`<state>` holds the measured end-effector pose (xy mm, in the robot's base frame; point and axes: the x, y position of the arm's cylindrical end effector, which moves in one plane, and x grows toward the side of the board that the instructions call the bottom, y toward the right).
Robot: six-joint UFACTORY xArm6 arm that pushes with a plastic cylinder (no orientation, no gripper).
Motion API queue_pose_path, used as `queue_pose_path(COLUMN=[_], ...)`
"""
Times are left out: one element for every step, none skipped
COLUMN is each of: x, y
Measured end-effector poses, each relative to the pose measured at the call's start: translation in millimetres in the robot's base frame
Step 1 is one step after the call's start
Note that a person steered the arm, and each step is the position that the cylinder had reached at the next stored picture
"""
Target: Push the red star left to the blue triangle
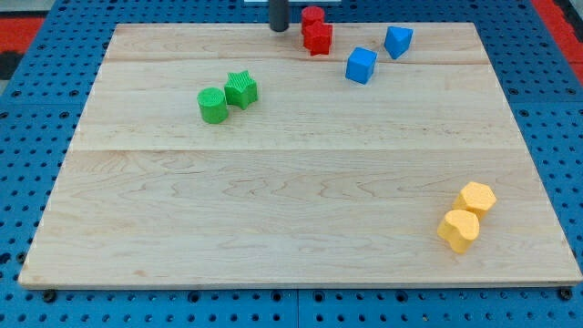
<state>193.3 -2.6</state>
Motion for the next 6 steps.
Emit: queue_pose_path(x=[2.1, 18.0, 18.1, 41.6, 60.6, 60.6], y=[47.6, 57.4, 18.2, 5.2, 44.6, 131.5])
